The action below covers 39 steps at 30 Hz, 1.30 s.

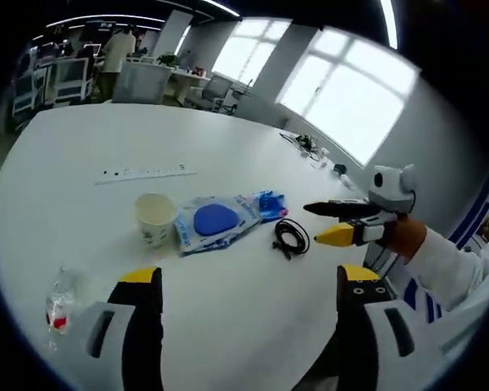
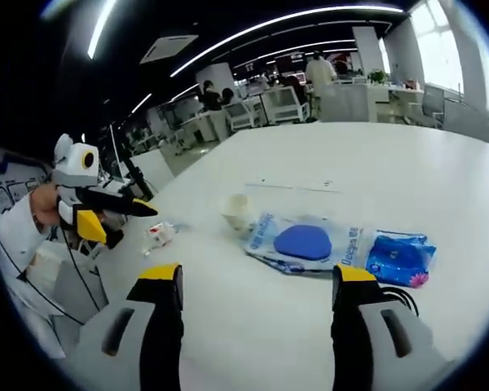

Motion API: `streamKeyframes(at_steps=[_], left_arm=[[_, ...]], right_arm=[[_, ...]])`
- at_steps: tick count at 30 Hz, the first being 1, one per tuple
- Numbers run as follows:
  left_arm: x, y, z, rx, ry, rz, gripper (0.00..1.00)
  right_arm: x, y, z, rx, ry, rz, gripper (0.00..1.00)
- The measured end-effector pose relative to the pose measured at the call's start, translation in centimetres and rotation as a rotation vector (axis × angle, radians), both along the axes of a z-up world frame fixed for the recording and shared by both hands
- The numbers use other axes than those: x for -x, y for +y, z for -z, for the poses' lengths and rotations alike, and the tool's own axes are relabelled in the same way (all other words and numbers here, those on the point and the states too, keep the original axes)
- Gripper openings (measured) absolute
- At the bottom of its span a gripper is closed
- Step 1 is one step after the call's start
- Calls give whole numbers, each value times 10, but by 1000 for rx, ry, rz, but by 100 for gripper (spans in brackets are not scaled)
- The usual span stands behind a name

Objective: Arrange the tabletop items into an orderly group along one side of the table until the central work area is clear of visible clutter.

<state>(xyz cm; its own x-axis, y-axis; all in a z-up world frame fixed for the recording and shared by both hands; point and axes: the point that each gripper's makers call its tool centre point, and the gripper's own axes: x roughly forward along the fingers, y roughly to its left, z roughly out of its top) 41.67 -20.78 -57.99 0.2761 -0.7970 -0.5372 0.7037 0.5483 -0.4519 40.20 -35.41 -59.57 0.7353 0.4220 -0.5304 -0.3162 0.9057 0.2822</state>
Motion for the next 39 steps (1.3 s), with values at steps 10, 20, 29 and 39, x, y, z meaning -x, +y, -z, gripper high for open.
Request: streamKeyframes(at_steps=[10, 20, 29, 39], left_arm=[[4, 73, 2, 7, 4, -70, 91], [9, 138, 9, 4, 22, -124, 92], [8, 182, 15, 25, 42, -160, 92], [2, 220, 25, 38, 70, -168, 92]], right_arm=[[-7, 61, 1, -33, -1, -64, 73], [-16, 122, 11, -74, 19, -110, 72], [-32, 182, 22, -141, 48, -135, 72], [-55, 226, 40, -195, 84, -133, 72]])
